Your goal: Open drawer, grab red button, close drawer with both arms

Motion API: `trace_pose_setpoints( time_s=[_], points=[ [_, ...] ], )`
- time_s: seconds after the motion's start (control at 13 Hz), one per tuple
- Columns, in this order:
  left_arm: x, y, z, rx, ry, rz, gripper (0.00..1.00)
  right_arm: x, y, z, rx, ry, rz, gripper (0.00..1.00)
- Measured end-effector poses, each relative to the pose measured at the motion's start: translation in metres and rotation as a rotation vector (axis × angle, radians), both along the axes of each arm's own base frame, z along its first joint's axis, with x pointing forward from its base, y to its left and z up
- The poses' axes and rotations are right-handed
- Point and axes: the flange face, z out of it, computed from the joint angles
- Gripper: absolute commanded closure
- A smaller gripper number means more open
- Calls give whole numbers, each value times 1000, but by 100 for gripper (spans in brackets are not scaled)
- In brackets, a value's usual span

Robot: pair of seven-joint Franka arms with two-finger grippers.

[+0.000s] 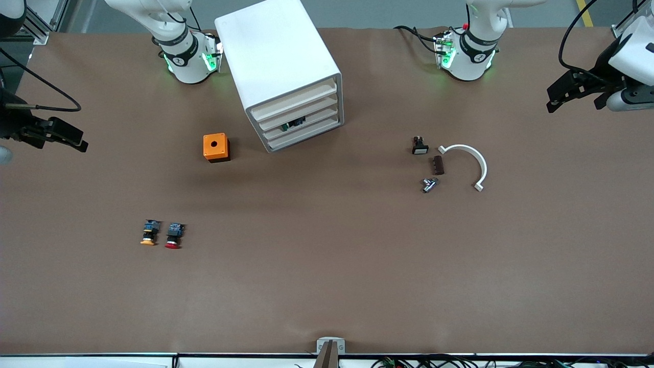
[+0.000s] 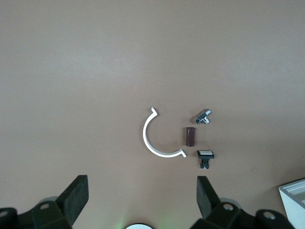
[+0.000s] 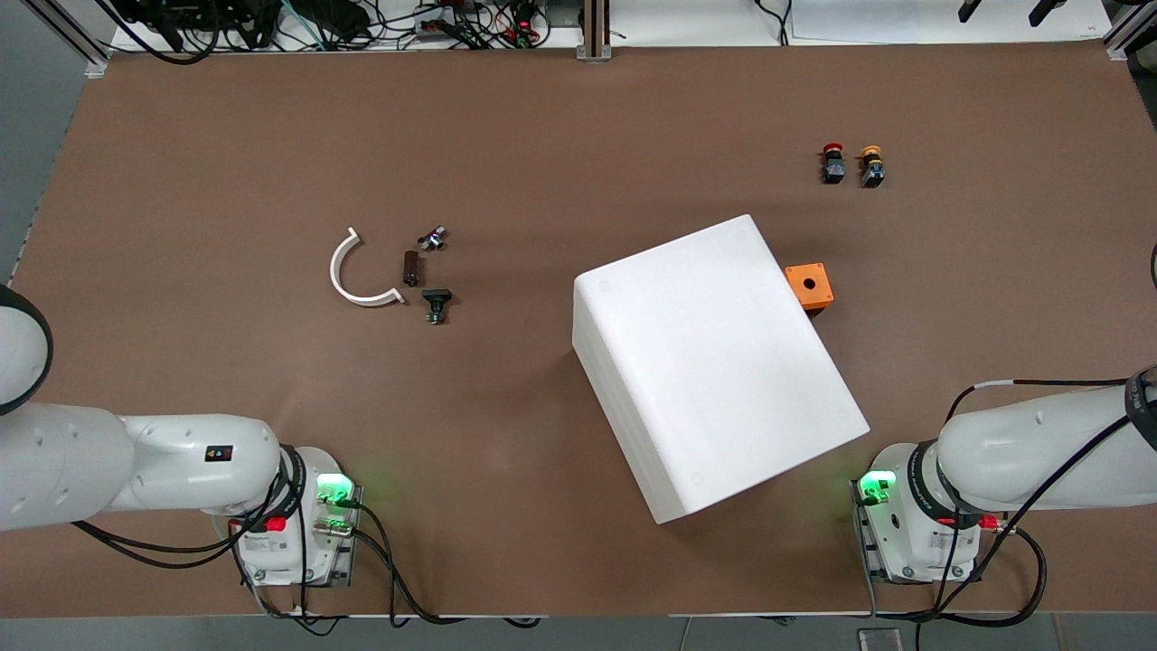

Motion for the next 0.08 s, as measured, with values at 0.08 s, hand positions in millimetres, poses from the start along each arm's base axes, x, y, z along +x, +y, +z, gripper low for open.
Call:
trace_pose_setpoints(
  time_s=[0.08],
  points=[
    [0,1,0,0,0,2,0,0,0,0,0,0,0,0]
  ],
)
